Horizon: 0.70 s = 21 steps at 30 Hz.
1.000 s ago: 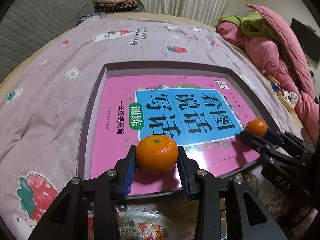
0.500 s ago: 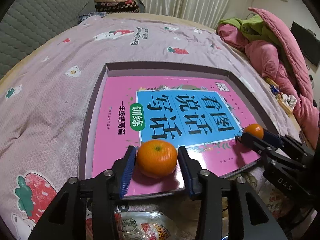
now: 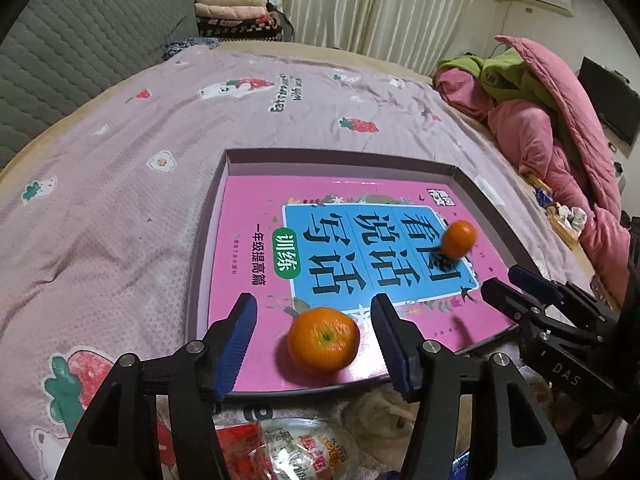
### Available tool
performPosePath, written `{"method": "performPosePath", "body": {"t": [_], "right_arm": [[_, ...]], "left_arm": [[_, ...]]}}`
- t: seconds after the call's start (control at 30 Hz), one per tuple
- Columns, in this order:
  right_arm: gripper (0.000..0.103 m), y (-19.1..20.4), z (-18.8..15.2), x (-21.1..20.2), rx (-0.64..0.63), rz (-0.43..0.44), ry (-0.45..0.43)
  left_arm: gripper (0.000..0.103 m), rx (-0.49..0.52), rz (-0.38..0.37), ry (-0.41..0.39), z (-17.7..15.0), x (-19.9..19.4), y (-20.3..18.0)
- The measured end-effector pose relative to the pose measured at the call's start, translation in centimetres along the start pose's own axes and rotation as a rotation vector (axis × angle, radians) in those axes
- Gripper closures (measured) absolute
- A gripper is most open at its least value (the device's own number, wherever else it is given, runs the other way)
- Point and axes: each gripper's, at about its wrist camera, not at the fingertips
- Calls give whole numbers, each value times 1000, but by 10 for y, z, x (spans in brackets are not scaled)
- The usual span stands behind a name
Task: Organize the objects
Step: 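Lower the orange onto the workbook in the tray and open the right gripper, then move the right gripper back to the red-and-white egg container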
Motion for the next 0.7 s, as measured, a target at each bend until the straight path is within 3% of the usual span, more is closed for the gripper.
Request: {"method": "performPosePath", "body": {"t": [0.33, 0.7], "right_arm": [[43, -1, 1, -15, 5, 15, -49], [41, -6, -2, -28, 23, 29, -72]], "left_arm": [[40, 22, 18, -50, -5, -15, 0], [39, 13, 16, -55, -13, -22, 3]]}}
Point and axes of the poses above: each gripper's, at about its wrist camera, not at the fingertips, and x roughly the way its jaws point, y to its left, z to its top, and after that the axes turned 3 degrees about z, right-handed
